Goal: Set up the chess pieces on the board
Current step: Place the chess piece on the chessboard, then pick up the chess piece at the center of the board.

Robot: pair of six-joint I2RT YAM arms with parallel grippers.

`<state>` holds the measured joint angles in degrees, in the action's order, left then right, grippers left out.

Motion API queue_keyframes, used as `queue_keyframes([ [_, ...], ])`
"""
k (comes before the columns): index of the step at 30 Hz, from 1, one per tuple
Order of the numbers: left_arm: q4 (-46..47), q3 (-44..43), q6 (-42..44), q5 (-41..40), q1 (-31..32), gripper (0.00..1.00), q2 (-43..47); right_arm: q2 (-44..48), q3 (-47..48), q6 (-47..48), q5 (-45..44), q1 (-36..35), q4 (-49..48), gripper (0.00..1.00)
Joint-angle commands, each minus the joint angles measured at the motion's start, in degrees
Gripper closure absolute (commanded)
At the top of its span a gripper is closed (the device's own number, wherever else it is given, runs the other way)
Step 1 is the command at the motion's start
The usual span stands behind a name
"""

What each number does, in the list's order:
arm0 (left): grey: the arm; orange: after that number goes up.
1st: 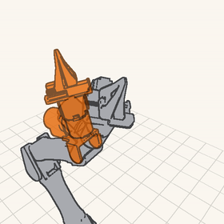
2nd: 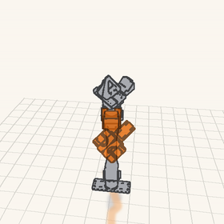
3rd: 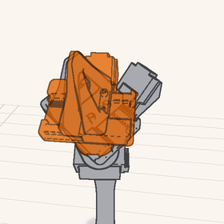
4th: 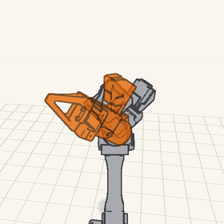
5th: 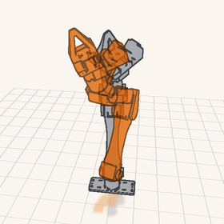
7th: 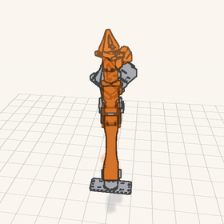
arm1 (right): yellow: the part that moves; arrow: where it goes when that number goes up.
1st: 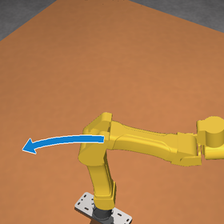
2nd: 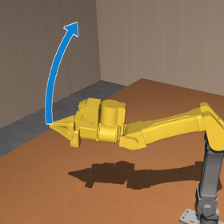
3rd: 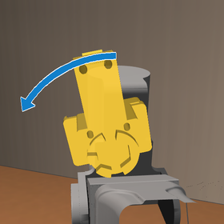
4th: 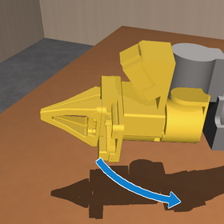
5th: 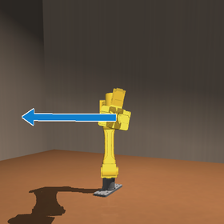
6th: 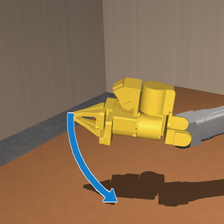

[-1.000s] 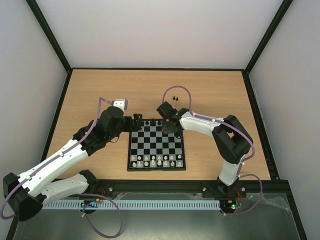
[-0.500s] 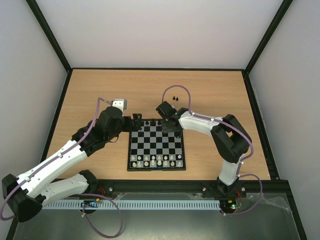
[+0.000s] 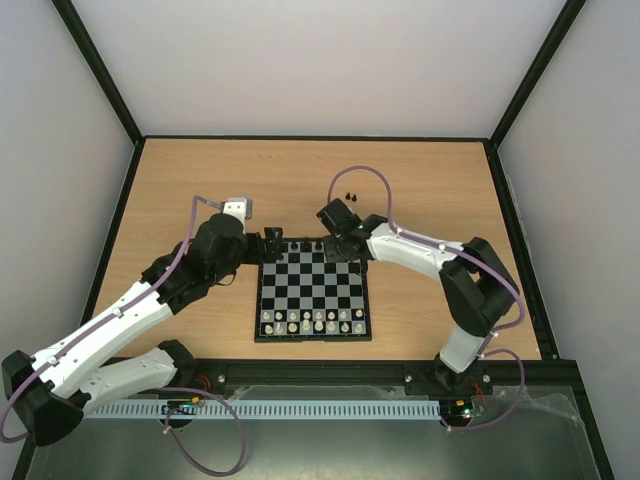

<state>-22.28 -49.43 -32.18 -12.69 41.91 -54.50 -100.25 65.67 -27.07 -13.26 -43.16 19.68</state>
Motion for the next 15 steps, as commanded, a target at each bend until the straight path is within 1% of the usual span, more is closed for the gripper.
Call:
queue_keyframes([
  [1, -0.57, -0.67, 0.06, -0.58, -0.34, 0.01, 1.02, 7.09, -0.66, -0.11, 1.16, -0.22, 2.43, 0.75],
  [2, -0.65, -0.67, -0.06, -0.58, -0.36, 0.01, 1.09, 8.59, -0.51, -0.03, 0.29, -0.21, 2.82, 0.72],
  [3, -0.61, -0.67, -0.07, -0.58, -0.34, 0.01, 1.19, 9.73, -0.15, 0.07, -1.02, -0.13, 3.27, 0.67],
  [5, -0.63, -0.67, -0.05, -0.58, -0.34, 0.01, 1.41, 11.22, 1.48, 0.53, -3.37, 0.92, 4.57, 0.5],
  [6, -0.58, -0.59, -0.15, -0.58, -0.34, 0.01, 1.5, 11.26, 2.61, 0.97, -3.4, 2.35, 4.99, 0.43],
  [10, -0.06, -0.08, -0.29, -0.28, -0.34, 0.01, 1.8, 8.38, 7.74, 2.61, -1.35, 9.5, 5.76, 0.27],
  [12, 0.08, 0.19, -0.24, -0.08, -0.34, 0.01, 1.86, 5.33, 10.48, 3.5, -0.82, 12.03, 5.36, 0.22],
  [15, 0.25, 0.22, -0.28, 0.08, -0.34, 0.01, 1.77, -0.76, 15.69, 3.86, 0.64, 15.87, 5.41, 0.21],
])
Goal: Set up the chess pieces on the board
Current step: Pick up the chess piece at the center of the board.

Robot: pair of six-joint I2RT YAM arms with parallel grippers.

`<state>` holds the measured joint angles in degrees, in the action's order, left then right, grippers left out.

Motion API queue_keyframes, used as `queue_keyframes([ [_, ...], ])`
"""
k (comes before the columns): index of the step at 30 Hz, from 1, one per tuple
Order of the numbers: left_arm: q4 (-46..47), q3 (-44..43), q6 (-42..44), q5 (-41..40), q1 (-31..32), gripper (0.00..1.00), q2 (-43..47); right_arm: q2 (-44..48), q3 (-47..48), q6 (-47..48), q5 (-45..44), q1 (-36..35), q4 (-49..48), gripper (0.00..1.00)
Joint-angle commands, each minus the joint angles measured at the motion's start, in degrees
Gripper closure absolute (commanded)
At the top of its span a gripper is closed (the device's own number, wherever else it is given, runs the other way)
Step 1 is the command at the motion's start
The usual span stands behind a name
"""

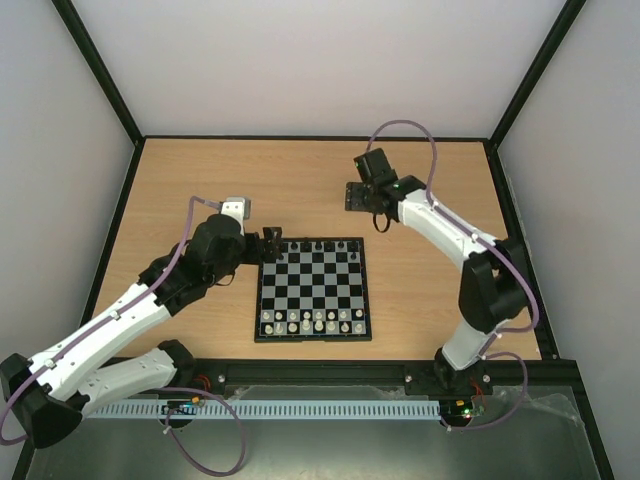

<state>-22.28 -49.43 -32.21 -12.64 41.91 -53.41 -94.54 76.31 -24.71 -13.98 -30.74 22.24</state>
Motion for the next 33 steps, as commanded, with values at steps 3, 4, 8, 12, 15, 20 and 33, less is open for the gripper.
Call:
queue_keyframes([
  [3, 0.12, -0.09, 0.06, 0.16, -0.34, 0.01, 0.64, -12.34, 9.32, 1.64, 2.58, 6.05, 2.59, 0.24],
  [4, 0.07, -0.26, 0.08, 0.12, -0.34, 0.01, 0.6, -14.1, 10.44, 1.74, 3.01, 6.65, 2.25, 0.26],
  [8, 0.11, -0.4, 0.21, 0.16, -0.43, 0.01, 0.36, -21.51, 15.57, 2.35, 3.98, 8.18, 1.41, 0.33],
  [12, 0.94, -0.23, 0.3, 0.51, -0.43, 0.01, -0.41, -27.47, 21.56, 3.12, 4.82, 8.5, 1.21, 0.39],
  [15, 1.13, -0.39, 0.43, 0.65, -0.51, 0.01, -0.99, -30.46, 24.85, 3.26, 5.36, 8.51, 1.77, 0.42],
  [20, 1.2, -0.92, 0.79, 1.05, -0.68, 0.01, -0.96, -34.79, 30.09, 2.76, 3.84, 8.51, 5.58, 0.5],
  [33, 1.62, -1.02, 1.07, 1.57, -0.86, 0.01, -1.17, -37.25, 30.97, 2.6, 3.15, 8.51, 6.69, 0.68],
])
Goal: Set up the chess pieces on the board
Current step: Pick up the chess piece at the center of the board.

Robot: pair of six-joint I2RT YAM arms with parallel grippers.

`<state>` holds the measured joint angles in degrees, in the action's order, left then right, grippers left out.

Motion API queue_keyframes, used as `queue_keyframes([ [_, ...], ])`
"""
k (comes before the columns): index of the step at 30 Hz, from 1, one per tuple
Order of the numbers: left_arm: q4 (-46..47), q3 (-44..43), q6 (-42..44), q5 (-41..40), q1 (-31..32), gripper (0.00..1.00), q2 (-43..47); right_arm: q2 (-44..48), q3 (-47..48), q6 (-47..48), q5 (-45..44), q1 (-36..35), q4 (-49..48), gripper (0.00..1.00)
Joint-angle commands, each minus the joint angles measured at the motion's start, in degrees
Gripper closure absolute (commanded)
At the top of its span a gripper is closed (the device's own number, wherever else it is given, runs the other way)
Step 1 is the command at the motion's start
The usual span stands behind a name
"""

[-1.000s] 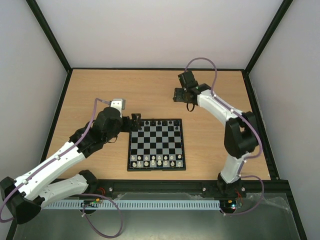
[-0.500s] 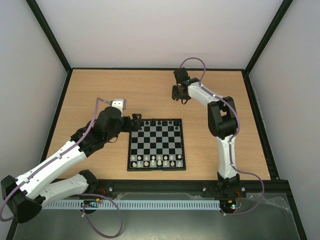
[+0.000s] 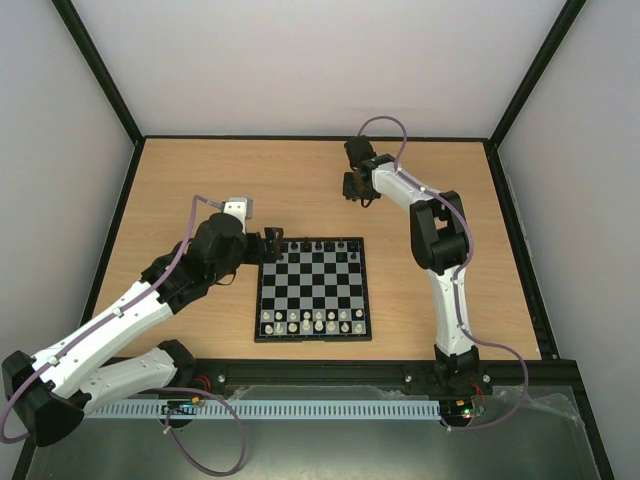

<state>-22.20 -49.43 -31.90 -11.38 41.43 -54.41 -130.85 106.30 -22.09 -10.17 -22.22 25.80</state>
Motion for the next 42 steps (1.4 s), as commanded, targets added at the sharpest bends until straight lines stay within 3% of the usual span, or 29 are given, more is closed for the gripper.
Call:
queue_keyframes([
  [1, 1.55, -1.02, 0.8, 0.37, -0.38, 0.01, -0.17, -0.98, 0.93, 0.02, -0.66, -0.02, 3.2, 0.68],
  [20, 1.37, -1.46, 1.01, 0.39, -0.55, 0.01, -0.58, -4.3, 4.1, 0.68, -0.13, 0.06, 4.14, 0.79],
  [30, 1.88, -1.37, 1.05, 0.89, -0.57, 0.01, -1.33, -4.23, 3.69, 0.99, -0.83, 0.07, 4.76, 0.93],
  [36, 1.74, -1.37, 0.97, 0.75, -0.65, 0.01, -1.31, 1.44, -2.44, 0.84, -2.11, 0.05, 2.76, 0.96],
  [42, 1.69, -1.07, 0.71, 0.63, -0.65, 0.01, -0.57, 14.19, -14.33, 0.01, -2.09, -0.46, -1.39, 0.98],
])
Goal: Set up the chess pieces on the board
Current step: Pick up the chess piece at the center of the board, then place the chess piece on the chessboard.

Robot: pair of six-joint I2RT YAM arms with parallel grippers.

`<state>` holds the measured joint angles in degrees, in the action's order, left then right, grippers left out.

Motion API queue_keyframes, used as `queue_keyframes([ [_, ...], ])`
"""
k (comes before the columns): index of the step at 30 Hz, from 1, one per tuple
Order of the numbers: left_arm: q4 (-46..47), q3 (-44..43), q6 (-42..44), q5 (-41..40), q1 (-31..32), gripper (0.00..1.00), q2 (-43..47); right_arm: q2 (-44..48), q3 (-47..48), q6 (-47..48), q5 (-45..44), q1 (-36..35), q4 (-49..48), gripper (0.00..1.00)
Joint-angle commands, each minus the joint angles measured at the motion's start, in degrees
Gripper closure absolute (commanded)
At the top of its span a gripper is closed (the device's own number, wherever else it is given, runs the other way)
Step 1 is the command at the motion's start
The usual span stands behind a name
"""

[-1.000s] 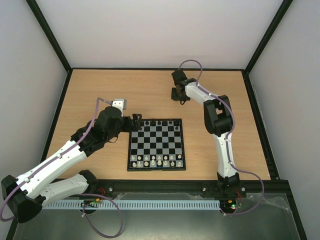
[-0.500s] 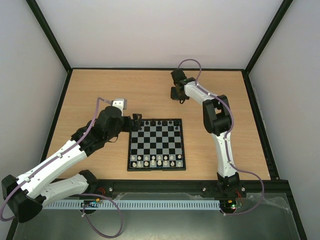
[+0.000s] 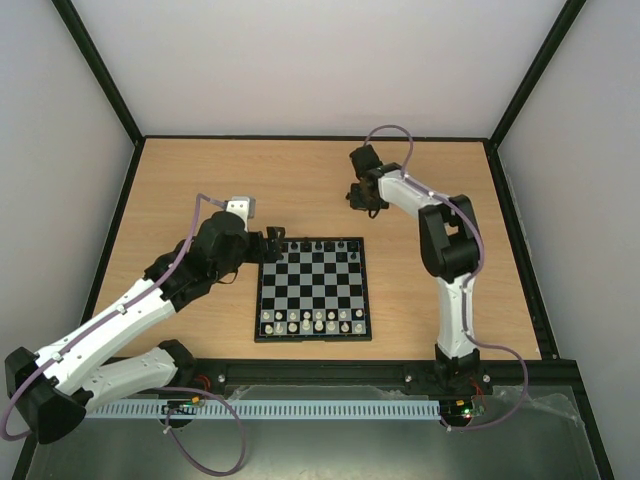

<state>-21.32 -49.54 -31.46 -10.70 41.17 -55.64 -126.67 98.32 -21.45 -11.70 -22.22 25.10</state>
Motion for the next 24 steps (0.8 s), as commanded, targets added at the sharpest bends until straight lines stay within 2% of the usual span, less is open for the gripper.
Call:
queue_keyframes([
  [1, 0.75, -0.92, 0.18, -0.03, -0.39, 0.01, 0.8, 12.43, -8.71, -0.9, -0.5, -0.84, -1.11, 0.98],
  [9, -0.13, -0.22, -0.55, -0.98, -0.39, 0.01, 3.12, 30.81, -23.95, -2.57, -2.51, -8.3, -1.96, 0.96],
  [14, -0.7, -0.17, -0.96, -1.97, -0.39, 0.01, 4.69, 37.56, -29.63, -4.21, 1.56, -14.69, -2.06, 0.94],
  [18, -0.89, -0.03, -1.2, -2.3, -0.39, 0.01, 5.34, 37.66, -32.34, -5.19, 2.09, -18.72, -1.96, 0.93],
  [24, -0.94, -0.29, -1.36, -2.44, -0.39, 0.01, 5.01, 32.45, -33.11, -5.66, 0.73, -21.99, -2.79, 0.93],
])
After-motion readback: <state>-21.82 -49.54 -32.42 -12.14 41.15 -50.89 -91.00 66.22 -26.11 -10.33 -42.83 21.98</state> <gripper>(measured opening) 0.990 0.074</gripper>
